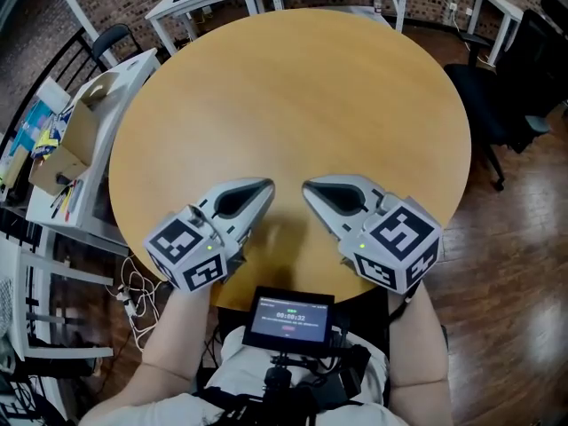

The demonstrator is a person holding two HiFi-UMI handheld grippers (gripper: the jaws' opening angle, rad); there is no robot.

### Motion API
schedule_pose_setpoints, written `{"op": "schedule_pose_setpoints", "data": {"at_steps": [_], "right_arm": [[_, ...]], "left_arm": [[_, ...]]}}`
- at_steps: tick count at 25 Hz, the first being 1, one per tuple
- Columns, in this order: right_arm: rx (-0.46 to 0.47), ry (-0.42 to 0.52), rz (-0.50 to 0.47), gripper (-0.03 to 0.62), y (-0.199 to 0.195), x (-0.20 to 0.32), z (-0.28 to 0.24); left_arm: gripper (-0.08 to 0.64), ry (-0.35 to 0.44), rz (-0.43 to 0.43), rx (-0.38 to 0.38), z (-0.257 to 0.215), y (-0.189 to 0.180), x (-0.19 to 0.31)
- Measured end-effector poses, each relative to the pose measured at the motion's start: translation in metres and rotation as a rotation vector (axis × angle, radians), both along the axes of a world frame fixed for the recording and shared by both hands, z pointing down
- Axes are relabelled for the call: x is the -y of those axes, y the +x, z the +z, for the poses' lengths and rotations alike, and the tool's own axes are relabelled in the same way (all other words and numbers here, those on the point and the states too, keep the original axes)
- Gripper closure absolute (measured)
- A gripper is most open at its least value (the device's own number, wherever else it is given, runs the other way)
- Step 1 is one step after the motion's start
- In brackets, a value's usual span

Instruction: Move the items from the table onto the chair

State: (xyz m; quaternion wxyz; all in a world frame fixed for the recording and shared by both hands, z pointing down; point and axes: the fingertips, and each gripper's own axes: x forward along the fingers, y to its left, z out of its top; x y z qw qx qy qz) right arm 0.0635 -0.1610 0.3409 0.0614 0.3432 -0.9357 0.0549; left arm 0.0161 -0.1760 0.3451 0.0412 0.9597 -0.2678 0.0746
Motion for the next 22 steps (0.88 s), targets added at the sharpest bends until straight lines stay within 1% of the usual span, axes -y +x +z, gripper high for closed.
{"op": "schedule_pose_setpoints", "data": {"at_steps": [16, 22], "right_arm": [[0.009, 0.010, -0.001, 0.588, 0.000, -0.001, -0.004], [0.000, 0.038, 0.008, 0.589, 0.012, 0.002, -0.007]], "left_arm": [[0.557, 0.004, -0.004, 0.006, -0.004, 0.001, -0.001], [0.557, 0.033, 0.006, 0.003, -0.006, 0.013, 0.002]]}}
